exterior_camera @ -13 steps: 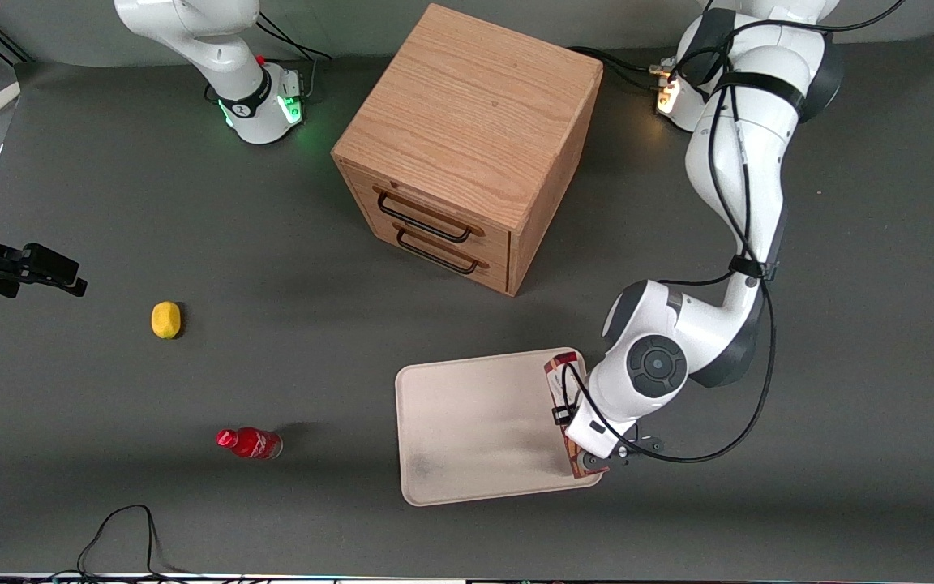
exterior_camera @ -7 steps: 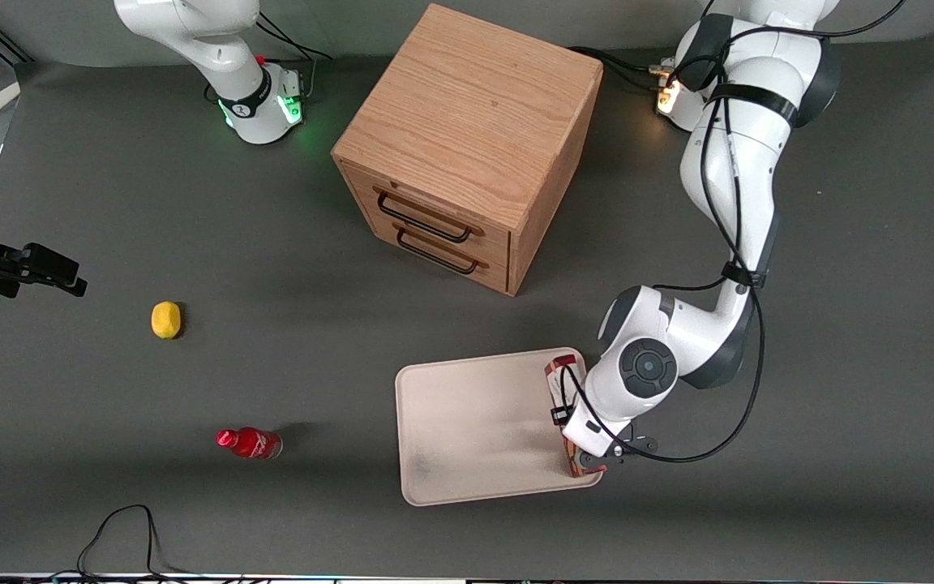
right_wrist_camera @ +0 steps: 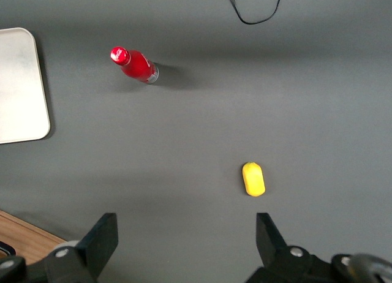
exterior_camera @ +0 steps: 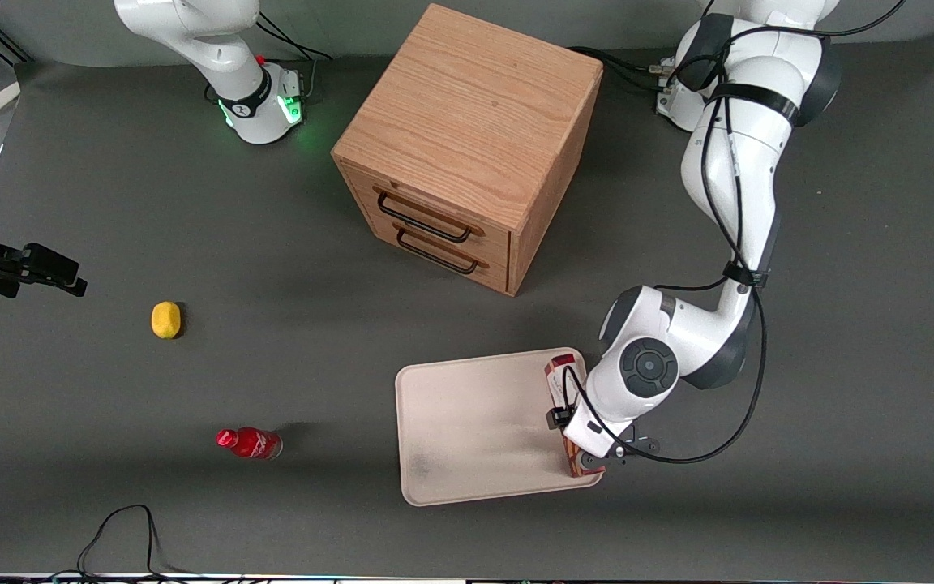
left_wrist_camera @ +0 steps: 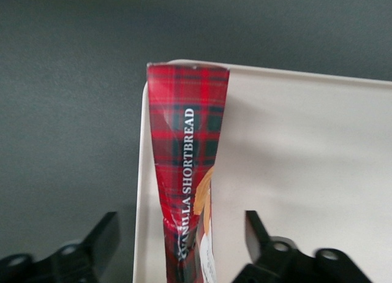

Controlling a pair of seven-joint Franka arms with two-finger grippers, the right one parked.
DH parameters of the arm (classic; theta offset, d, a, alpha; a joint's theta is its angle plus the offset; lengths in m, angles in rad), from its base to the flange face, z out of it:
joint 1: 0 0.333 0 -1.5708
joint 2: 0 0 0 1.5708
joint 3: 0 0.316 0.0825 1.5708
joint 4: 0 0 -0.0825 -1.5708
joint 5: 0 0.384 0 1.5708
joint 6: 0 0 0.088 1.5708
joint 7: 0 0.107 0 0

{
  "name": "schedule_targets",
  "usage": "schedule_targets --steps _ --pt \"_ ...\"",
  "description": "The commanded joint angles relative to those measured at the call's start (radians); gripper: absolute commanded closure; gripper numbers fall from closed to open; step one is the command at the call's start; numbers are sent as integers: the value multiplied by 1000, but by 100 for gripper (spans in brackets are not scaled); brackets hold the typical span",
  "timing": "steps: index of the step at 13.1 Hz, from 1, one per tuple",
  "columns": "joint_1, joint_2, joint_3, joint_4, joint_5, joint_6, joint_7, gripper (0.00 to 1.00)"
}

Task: Place red cookie box on tray
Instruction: 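Open the left gripper to release the box on the tray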

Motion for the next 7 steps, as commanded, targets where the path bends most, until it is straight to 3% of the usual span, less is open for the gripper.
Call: schedule_targets --steps 1,5,7 --pt "2 -79 8 -24 15 -96 -24 0" --pt "54 -225 3 -39 9 -322 8 0" --pt "101 -354 2 -149 0 -341 110 0"
